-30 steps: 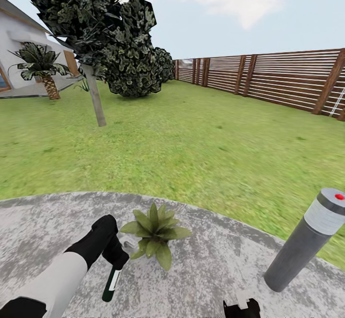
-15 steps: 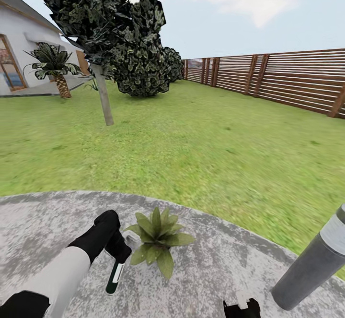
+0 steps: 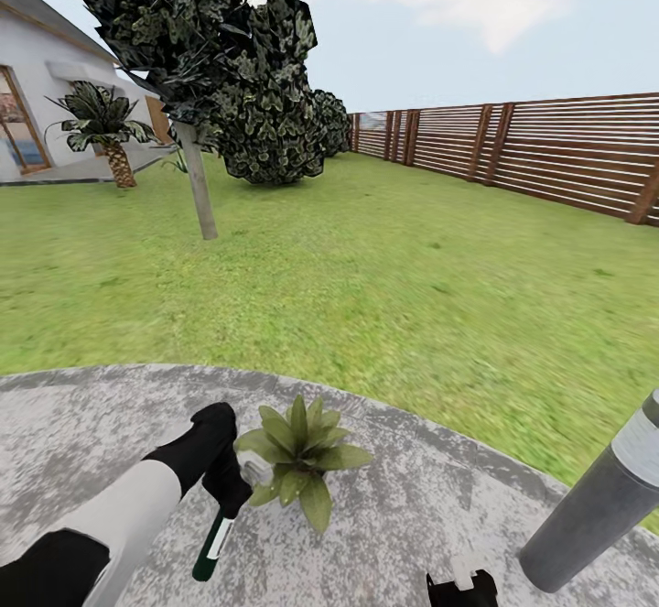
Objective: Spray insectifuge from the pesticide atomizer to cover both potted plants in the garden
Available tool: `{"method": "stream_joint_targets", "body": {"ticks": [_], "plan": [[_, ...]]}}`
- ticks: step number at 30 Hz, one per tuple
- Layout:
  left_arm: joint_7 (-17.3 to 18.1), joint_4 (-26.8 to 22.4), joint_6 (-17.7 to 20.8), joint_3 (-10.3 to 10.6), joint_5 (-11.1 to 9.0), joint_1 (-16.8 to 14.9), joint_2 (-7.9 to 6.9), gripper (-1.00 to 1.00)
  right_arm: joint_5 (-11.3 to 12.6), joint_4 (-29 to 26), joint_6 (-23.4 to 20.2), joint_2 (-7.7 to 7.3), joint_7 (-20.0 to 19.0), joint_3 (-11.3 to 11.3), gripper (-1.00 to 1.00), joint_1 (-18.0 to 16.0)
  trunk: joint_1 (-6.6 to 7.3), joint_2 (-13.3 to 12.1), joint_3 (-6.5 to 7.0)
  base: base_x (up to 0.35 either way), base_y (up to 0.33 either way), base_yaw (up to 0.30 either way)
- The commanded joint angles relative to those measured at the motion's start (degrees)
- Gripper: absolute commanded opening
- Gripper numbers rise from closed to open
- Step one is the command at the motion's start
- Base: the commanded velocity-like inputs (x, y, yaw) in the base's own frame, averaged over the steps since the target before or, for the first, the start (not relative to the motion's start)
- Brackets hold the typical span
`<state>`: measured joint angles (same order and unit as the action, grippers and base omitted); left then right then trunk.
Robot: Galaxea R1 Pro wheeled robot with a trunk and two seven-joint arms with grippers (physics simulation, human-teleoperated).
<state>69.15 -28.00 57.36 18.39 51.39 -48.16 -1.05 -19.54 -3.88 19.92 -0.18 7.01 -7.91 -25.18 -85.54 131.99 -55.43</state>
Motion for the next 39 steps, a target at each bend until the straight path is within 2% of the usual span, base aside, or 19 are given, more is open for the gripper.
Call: {"method": "stream_joint_targets", "body": {"ticks": [1,4,6,12,16,21,24,29,33,35,39], "plan": [[0.6,0.0,0.5,0.2,0.4,0.1,-0.09,-1.0,-0.6,0.0,0.2,0.01,0.2,-0.4,1.0,0.0,0.01,0.0,-0.05,0.0,0.0,0.0],[0.5,0.0,0.6,0.0,0.5,-0.3,-0.73,-1.0,-0.6,0.1,0.2,0.01,0.2,-0.4,1.0,0.0,0.01,0.0,-0.05,0.0,0.0,0.0],[0.6,-0.3,0.7,-0.2,0.5,-0.8,-1.8,-1.0,-0.6,0.1,0.2,0.01,0.2,-0.4,1.0,0.0,0.01,0.0,-0.05,0.0,0.0,0.01],[0.6,-0.6,0.7,-0.2,0.5,-2.2,-2.11,-1.0,-0.7,0.1,0.2,0.01,0.1,-0.4,1.0,0.0,0.01,0.0,-0.05,0.0,0.0,0.169],[0.3,-0.1,0.6,0.2,0.6,-1.7,-2.12,-1.0,-0.7,0.1,0.2,0.01,0.1,-0.4,1.0,0.0,0.01,0.0,-0.05,0.0,0.0,0.037],[-0.1,0.0,0.4,0.1,0.6,1.6,-1.5,-1.0,-0.7,0.1,0.1,0.01,0.1,-0.4,1.0,0.0,0.01,0.0,-0.05,0.0,0.0,0.002],[-0.1,-0.2,0.5,-0.3,0.6,1.9,-1.71,-1.0,-0.7,0.1,0.1,0.01,0.1,-0.4,1.0,0.0,0.01,0.0,-0.05,0.0,0.0,0.0],[0.3,-0.8,0.6,-0.5,0.5,0.4,-1.86,-1.0,-0.7,0.1,0.1,0.01,0.1,-0.4,1.0,0.0,0.01,0.0,-0.05,0.0,0.0,0.0],[0.5,-0.3,0.7,-0.5,0.3,-4.8,-1.72,-1.0,-0.7,0.1,0.1,0.01,0.1,-0.4,1.0,0.0,0.01,0.0,-0.05,0.0,0.0,0.0],[0.5,-0.2,0.7,-0.5,0.3,-5.6,-1.75,-1.0,-0.7,0.1,0.1,0.01,0.1,-0.4,1.0,0.0,0.01,0.0,-0.05,0.0,0.0,0.0],[0.2,-0.1,0.6,-0.5,0.4,-5.1,-1.78,-1.0,-0.7,0.1,0.2,-0.1,0.2,-0.5,1.0,0.1,0.01,0.0,-0.05,0.0,0.0,0.0]]}}
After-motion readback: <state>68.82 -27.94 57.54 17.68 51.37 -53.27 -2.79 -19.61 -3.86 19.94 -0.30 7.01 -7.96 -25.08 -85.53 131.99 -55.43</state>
